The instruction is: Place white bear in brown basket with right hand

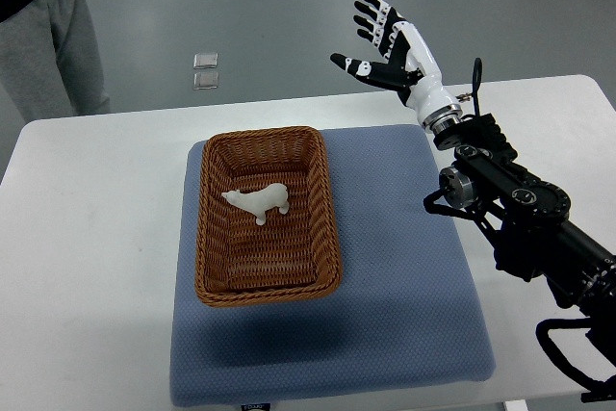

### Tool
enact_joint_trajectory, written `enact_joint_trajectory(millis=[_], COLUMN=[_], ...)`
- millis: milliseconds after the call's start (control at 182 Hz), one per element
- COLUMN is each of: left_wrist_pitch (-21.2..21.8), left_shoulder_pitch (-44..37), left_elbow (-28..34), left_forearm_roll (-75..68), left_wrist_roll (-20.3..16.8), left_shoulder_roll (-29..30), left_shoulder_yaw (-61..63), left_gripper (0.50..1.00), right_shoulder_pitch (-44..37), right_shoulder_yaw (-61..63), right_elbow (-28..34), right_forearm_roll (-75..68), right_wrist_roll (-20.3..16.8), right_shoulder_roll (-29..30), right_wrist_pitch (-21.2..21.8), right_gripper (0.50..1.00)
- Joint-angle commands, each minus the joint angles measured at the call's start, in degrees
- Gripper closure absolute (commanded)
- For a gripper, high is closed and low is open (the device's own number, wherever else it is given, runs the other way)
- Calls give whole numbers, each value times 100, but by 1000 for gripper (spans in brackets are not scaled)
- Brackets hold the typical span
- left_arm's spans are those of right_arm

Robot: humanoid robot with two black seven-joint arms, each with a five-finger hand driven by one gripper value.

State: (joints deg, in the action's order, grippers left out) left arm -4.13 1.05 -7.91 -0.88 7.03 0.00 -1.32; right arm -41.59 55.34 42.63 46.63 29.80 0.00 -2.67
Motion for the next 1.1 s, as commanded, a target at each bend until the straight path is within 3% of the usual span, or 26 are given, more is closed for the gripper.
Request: enact_joint_trajectory(millis=[0, 160, 369, 506, 583, 732, 870, 1095], left_wrist_pitch=[0, 0, 0, 0, 0, 0, 0, 0], left_shoulder_pitch=[0, 0, 0, 0, 0, 0, 0, 0], left_elbow=[0, 0, 0, 0, 0, 0, 0, 0], left_forearm_roll=[0, 0, 0, 0, 0, 0, 0, 0], left_wrist_roll=[0, 0, 0, 0, 0, 0, 0, 0], left_shoulder_roll=[0, 0, 0, 0, 0, 0, 0, 0], left_shoulder_yaw=[0, 0, 0, 0, 0, 0, 0, 0], left_gripper=[500, 500, 500, 500, 500, 500, 500, 500], right_shoulder_pitch=[19, 72, 90, 99, 99, 169, 230, 327], right_shoulder_yaw=[20, 20, -50, -138, -173, -173, -182, -182], right_elbow=[-26, -202, -685, -817, -843, -835, -870, -879], right_forearm_roll=[-664, -1112, -1332, -1964, -2272, -2439, -2369, -2369], right_wrist_roll=[17, 9, -97, -633, -747, -756, -677, -668], right_shoulder_roll=[0, 0, 0, 0, 0, 0, 0, 0], right_wrist_pitch=[-261, -595, -656, -446, -287, -173, -436, -498], right_gripper=[587, 587, 587, 587, 587, 585, 583, 579])
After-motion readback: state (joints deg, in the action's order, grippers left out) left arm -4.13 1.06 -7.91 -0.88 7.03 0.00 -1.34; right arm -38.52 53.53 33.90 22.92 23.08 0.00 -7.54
